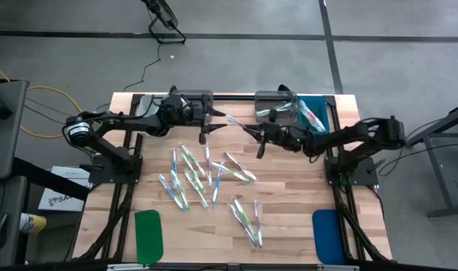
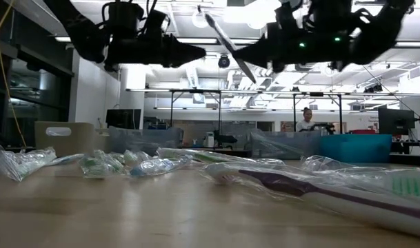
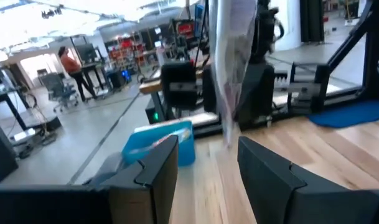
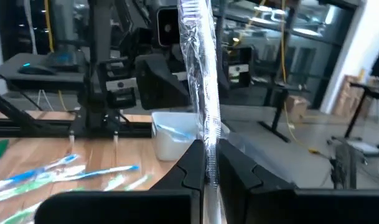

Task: Pick & Place Toothbrushes
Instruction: Put the violet toothbrush into the left black bin

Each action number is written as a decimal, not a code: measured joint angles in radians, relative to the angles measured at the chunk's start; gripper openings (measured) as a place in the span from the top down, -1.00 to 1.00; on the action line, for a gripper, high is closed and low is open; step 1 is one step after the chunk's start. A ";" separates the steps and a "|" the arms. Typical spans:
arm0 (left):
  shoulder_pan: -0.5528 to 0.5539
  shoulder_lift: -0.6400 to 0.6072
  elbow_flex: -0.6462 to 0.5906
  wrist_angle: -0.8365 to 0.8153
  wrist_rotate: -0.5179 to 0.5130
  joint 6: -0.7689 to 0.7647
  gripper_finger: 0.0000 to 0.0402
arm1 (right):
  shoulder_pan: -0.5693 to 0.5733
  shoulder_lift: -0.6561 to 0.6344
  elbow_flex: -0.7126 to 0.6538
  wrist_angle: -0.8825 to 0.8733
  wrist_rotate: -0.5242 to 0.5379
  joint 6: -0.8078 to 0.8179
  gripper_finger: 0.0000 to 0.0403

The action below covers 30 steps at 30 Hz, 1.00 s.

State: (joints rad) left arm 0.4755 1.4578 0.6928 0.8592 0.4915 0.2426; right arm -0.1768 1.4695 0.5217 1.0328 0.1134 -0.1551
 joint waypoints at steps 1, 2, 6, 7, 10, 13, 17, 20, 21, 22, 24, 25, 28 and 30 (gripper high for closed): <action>0.000 0.000 0.006 0.007 0.002 -0.006 0.20 | -0.011 0.014 0.018 -0.004 -0.020 -0.007 0.92; 0.000 0.000 0.012 0.011 0.007 -0.011 0.20 | -0.020 0.035 0.041 -0.003 -0.039 -0.011 0.92; 0.000 0.000 0.024 0.005 0.035 -0.016 0.20 | -0.041 0.124 0.121 -0.006 -0.063 -0.034 0.92; 0.000 0.000 0.026 0.005 0.049 -0.019 0.20 | -0.042 0.141 0.136 -0.006 -0.068 -0.034 0.92; 0.000 0.000 0.029 0.010 0.056 -0.032 0.20 | -0.043 0.178 0.168 0.005 -0.065 -0.049 0.92; 0.000 0.000 0.029 0.005 0.056 -0.036 0.21 | -0.042 0.195 0.176 -0.003 -0.062 -0.052 0.92; 0.002 0.000 0.029 0.005 0.056 -0.041 0.37 | -0.038 0.197 0.177 0.005 -0.026 -0.052 0.92; 0.002 0.000 0.029 0.004 0.054 -0.047 0.66 | -0.037 0.197 0.177 0.003 -0.017 -0.052 0.92; 0.003 0.000 0.029 0.004 0.054 -0.048 0.78 | -0.037 0.197 0.177 0.003 -0.017 -0.051 0.92; 0.003 0.000 0.029 0.004 0.056 -0.051 0.88 | -0.036 0.197 0.177 0.003 -0.016 -0.048 0.92; 0.002 0.000 0.029 0.003 0.050 -0.052 0.92 | -0.037 0.197 0.177 0.001 -0.017 -0.036 0.91; 0.002 0.000 0.029 0.002 0.050 -0.050 0.91 | -0.036 0.197 0.177 0.000 -0.017 -0.032 0.88; 0.002 0.000 0.029 -0.008 0.047 -0.022 0.94 | -0.024 0.197 0.177 -0.002 0.007 -0.007 0.71; 0.009 -0.009 0.029 -0.045 0.042 0.024 0.95 | -0.011 0.185 0.177 -0.018 0.058 0.051 0.58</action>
State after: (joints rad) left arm 0.4846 1.4492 0.7216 0.8145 0.5340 0.2669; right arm -0.1883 1.6547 0.6983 1.0145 0.1718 -0.1043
